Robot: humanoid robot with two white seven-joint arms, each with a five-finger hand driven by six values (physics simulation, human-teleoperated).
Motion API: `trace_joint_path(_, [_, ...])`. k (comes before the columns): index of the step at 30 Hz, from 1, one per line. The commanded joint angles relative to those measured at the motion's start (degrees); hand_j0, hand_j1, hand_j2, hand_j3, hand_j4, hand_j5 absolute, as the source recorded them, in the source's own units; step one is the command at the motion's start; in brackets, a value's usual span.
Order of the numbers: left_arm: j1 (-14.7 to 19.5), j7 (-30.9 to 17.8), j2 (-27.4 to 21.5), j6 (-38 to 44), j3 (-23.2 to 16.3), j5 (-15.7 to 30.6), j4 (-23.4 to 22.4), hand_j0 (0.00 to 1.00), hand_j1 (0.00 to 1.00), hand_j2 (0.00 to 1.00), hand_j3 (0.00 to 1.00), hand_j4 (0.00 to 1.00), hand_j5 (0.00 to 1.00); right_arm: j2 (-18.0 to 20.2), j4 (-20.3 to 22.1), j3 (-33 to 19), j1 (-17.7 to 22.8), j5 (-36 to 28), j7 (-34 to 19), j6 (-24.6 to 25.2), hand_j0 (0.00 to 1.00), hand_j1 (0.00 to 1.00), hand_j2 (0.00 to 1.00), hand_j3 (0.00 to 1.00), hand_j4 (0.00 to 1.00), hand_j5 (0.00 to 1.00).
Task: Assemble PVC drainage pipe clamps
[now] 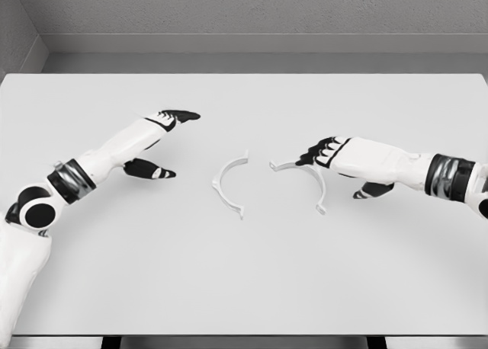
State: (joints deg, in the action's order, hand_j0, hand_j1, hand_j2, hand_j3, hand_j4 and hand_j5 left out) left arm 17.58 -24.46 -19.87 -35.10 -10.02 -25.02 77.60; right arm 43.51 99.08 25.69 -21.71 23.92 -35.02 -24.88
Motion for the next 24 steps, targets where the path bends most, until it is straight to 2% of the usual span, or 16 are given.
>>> trace_joint_path(1, [0.0,0.02,1.76,0.1,-0.53,-1.26,-0.26,1.0,1.0,1.0,1.0,1.0,1.0,-1.41,0.06,1.46,0.0,0.43,0.02,0.18,1.0,1.0,1.0,1.0,1.0,1.0])
trace_joint_path(9, [0.53,0.02,1.59,0.1,0.79,-1.0,-0.35,1.0,1.0,1.0,1.0,1.0,1.0,-3.34,-0.29,3.66,-0.53,1.84,0.02,0.27,1.0,1.0,1.0,1.0,1.0,1.0])
trace_joint_path(19, [0.7,0.02,2.03,0.1,1.23,-0.91,-0.96,1.0,1.0,1.0,1.0,1.0,1.0,-3.78,-0.64,5.6,-1.5,3.51,0.02,0.27,1.0,1.0,1.0,1.0,1.0,1.0])
trace_joint_path(24, [0.7,0.02,2.03,0.1,1.23,-0.91,-1.22,1.0,1.0,1.0,1.0,1.0,1.0,-4.75,-3.28,5.86,-1.5,5.44,0.02,0.27,1.0,1.0,1.0,1.0,1.0,1.0])
